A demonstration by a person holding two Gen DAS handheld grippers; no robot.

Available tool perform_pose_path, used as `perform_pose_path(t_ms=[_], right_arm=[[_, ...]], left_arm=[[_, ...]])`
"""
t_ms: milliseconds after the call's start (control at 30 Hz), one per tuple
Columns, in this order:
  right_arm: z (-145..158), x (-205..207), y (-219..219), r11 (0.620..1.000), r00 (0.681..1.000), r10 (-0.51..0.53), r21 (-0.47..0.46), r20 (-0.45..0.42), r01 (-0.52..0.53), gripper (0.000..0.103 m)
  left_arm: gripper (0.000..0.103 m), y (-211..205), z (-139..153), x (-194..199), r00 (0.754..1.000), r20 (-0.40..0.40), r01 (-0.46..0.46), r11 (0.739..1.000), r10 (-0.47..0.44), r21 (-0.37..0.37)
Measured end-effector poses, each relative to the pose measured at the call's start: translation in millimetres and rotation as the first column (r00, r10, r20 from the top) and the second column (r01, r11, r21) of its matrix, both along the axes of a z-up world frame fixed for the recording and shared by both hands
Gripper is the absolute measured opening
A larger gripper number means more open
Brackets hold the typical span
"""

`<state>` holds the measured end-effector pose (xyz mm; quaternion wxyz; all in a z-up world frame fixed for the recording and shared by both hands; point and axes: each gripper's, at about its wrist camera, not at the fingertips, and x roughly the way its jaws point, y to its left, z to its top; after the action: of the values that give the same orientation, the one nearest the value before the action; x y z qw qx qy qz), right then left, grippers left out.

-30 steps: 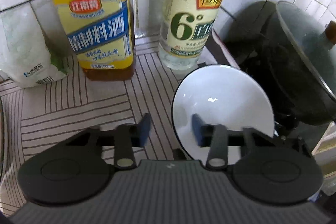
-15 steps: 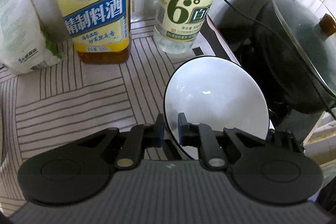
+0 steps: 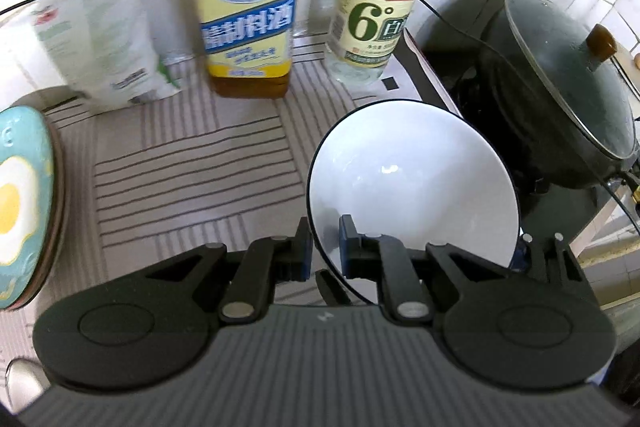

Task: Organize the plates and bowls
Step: 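Lift the small white bowl and carry it toward the bowl stack, then lower the held white bowl into the nested bowls and release it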

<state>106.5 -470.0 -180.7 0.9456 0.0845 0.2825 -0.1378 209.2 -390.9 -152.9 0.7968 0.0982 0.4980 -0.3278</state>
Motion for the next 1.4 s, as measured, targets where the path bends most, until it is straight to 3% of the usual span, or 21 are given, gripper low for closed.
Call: perform_pose_path(t_ms=[633, 967, 1400], right_arm=[[50.1, -29.1, 65.6, 0.976, 0.977, 0.212, -0.049, 0.036, -0.211, 0.102], [67.8, -21.2, 123.1, 0.93, 0.929, 0.365, -0.059, 0.054, -0.362, 0.102], [60.8, -2.7, 197.4, 0.837, 0.84, 0.543, -0.069, -0.015, -0.542, 0.102]], left_arm=[[0.012, 99.8, 51.5, -34.2, 0.986, 0.031, -0.162, 0.987, 0.162, -0.006], [0.013, 180.7, 62.5, -51.4, 0.951, 0.079, -0.299, 0.954, 0.298, 0.01], [0.016, 263.8, 38.8, -35.4, 0.893, -0.048, -0.446, 0.894, 0.448, 0.054]])
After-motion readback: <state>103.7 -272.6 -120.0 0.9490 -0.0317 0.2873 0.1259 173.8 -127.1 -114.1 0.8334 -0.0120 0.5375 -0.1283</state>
